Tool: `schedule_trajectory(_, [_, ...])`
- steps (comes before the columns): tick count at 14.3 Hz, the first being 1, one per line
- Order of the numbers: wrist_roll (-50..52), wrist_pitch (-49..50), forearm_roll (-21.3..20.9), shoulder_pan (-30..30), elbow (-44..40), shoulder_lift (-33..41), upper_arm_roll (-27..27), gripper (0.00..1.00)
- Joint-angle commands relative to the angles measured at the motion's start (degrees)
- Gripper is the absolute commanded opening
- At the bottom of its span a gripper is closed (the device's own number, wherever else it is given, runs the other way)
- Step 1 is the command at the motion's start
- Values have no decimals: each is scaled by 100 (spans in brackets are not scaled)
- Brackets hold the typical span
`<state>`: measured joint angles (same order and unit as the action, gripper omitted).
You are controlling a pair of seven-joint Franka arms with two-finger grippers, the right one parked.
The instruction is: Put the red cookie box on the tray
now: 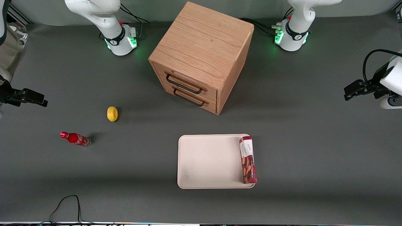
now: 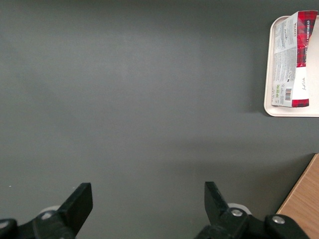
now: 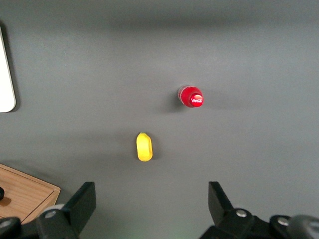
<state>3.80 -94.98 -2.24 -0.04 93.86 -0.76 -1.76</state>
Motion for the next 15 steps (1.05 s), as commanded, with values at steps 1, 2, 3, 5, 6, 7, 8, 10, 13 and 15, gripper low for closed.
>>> schedule_trajectory(1, [-125,-21,83,108,-70,-47,-105,100])
schedule_trajectory(2, [-203,-21,83,118,-61,-30,-114,100])
schedule_trajectory(3, [-308,23,83,109,-70,-21,-114,100])
schedule_trajectory(5, [-371,23,83,118,-52,5,-106,100])
schedule_trajectory(6, [-371,32,83,109,-43,5,-106,100])
schedule_trajectory(7, [-441,32,83,100,-43,5,-106,100])
schedule_trajectory(8, [-546,41,83,100,-43,5,-106,100])
schedule_trajectory(10, [-652,128,127,109,-43,14,-114,100])
schedule_trajectory(13, [-652,146,321,118,-35,14,-88,100])
schedule_trajectory(15, [-652,146,329,118,-35,5,-79,100])
